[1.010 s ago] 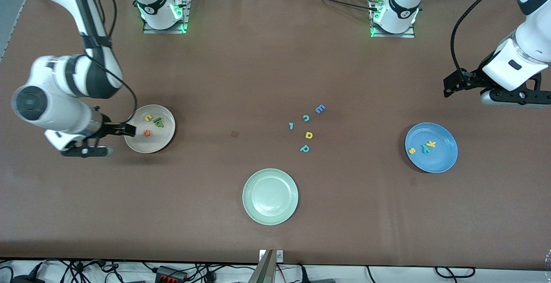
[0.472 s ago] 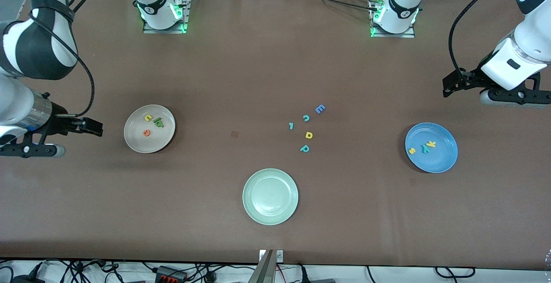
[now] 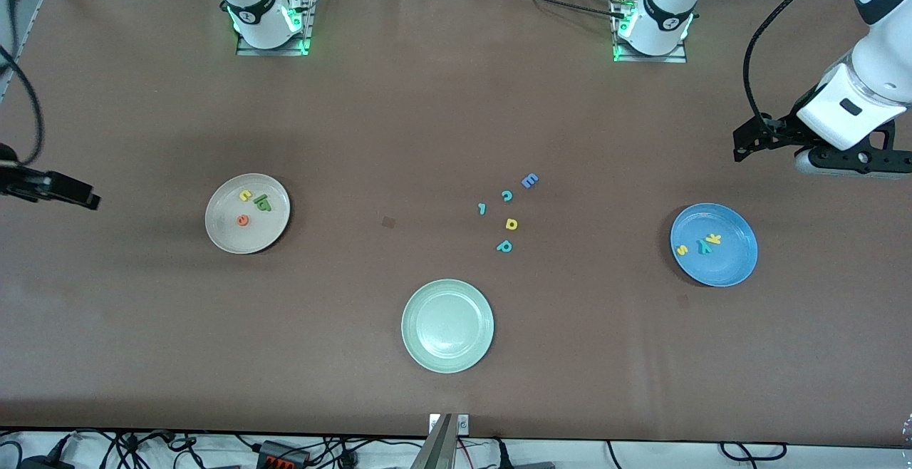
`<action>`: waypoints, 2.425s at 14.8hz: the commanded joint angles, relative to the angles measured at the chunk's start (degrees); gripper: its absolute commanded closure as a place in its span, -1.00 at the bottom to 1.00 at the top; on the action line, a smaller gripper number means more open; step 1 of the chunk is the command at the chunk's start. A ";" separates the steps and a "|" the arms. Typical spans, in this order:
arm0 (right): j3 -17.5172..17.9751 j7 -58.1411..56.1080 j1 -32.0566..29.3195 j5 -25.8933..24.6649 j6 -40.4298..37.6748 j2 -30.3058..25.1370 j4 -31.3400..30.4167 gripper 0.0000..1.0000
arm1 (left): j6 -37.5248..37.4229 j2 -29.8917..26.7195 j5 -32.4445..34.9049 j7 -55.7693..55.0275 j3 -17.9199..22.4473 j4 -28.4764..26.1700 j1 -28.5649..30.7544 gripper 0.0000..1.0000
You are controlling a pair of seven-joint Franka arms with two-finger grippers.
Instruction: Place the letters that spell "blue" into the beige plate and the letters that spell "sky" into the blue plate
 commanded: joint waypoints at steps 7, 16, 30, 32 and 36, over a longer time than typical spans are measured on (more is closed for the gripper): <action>3.37 -3.78 -1.20 -4.59 -3.92 -7.12 -6.77 -1.00 | -1.20 0.94 1.02 1.15 -0.10 1.98 -0.05 -1.00; 3.11 -3.86 -1.20 -5.11 2.07 -21.38 -26.83 -1.00 | -1.20 2.17 1.02 1.06 -0.10 4.00 -0.14 -1.00; 3.20 -3.69 -1.20 -4.85 2.95 -21.82 -26.31 -1.00 | -1.28 4.46 0.94 0.36 0.08 8.48 0.21 -1.00; 3.20 -3.77 -1.20 -4.85 2.69 -21.82 -26.31 -1.00 | -1.20 4.54 0.85 0.27 0.08 8.49 0.21 -1.00; 3.20 -3.77 -1.20 -5.20 3.30 -21.56 -26.48 -1.00 | -1.20 4.63 0.85 0.27 0.08 8.48 0.30 -1.00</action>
